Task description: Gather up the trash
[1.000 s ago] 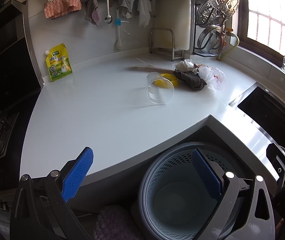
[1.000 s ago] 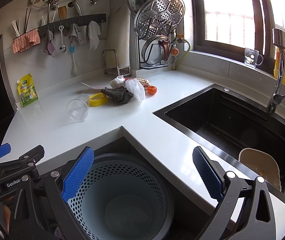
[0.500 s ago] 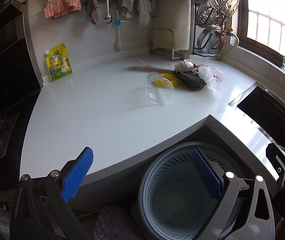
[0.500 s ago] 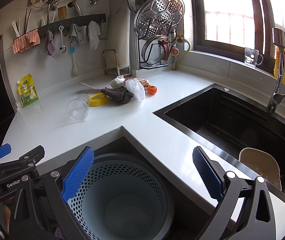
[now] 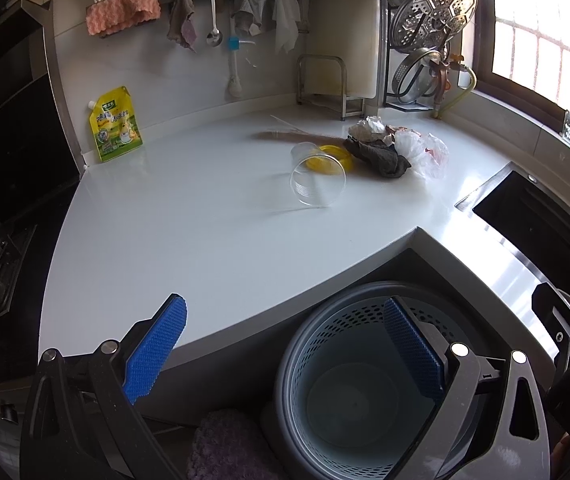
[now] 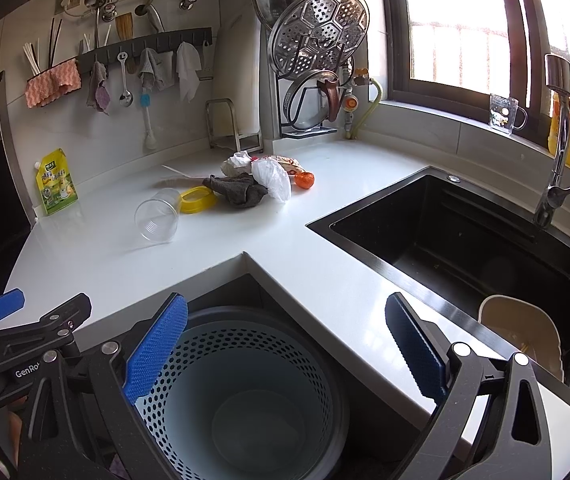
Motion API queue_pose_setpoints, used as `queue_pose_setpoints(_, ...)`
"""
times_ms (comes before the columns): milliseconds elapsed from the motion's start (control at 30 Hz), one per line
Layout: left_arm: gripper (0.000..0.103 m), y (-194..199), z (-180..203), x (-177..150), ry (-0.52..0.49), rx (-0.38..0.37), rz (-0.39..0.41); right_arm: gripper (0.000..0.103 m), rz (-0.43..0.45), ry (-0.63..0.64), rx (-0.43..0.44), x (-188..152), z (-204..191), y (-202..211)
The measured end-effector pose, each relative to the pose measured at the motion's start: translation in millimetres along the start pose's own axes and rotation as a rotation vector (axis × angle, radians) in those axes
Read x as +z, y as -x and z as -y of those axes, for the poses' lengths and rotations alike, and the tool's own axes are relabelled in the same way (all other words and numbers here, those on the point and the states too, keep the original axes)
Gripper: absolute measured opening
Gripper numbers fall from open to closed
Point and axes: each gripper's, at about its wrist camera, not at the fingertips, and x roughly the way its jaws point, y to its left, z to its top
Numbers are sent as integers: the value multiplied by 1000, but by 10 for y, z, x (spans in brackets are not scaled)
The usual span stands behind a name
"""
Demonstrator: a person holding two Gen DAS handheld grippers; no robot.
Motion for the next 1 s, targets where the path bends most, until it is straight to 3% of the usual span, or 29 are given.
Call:
queue_pose_setpoints(667,97,-61,1,-26,4,0,-3,95,-10,-1,15,-70,-1,-118)
queue_pose_setpoints(1000,97,-515,-117,121,31,-15,3,95,-31,4,61,-43,58,-405)
